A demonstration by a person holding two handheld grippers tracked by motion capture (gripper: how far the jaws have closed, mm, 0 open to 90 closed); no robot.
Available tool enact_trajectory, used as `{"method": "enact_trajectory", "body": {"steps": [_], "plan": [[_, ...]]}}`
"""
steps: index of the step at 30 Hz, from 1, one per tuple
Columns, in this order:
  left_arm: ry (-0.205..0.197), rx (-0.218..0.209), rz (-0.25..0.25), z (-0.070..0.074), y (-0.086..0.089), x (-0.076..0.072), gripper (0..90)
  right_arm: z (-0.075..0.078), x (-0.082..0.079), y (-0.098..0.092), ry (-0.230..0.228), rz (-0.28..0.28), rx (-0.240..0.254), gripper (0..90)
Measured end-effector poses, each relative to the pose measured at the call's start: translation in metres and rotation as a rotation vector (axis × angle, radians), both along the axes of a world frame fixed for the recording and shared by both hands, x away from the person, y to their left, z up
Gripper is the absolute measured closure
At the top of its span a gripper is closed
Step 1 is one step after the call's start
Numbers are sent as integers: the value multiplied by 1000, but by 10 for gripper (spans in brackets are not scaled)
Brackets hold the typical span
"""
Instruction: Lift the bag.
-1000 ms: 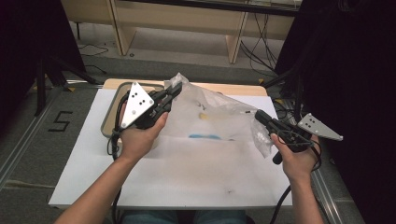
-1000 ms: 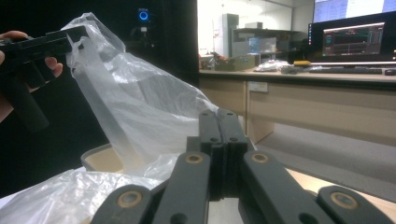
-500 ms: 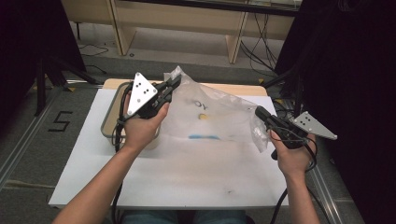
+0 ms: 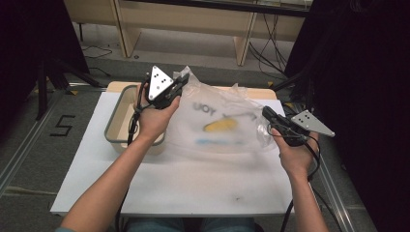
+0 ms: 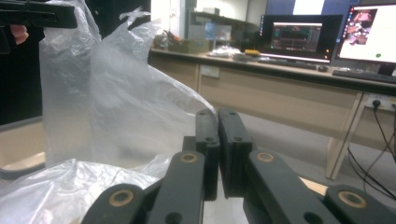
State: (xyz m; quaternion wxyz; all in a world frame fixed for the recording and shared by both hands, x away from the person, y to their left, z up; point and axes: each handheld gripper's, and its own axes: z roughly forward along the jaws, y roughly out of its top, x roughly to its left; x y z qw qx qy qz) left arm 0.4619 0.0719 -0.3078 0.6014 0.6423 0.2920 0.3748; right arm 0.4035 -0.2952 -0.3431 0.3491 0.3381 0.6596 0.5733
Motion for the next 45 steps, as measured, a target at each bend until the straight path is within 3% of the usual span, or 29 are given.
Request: {"method": "enact_trajectory", "body": {"steps": [13,20,25,29,38,45], "plan": [[44,42,2,-13,-8,11,878,-18,17,0,57,-75,-9,900],[64,63,-5,-17,-12,12,672,-23,27,6,90,-111,-13,900],[68,62,23,-16,-13,9,493,-26,32,10,114,-125,-16,900],[63,58,42,-14,-12,4,415,-27,34,10,123,-142,-17,900],[58,40,51,-11,-8,-4,326,-34,41,10,161,-192,-42,900],[103,50,20,-23,-7,-8,332,-36,44,11,163,-202,-47,900]]}}
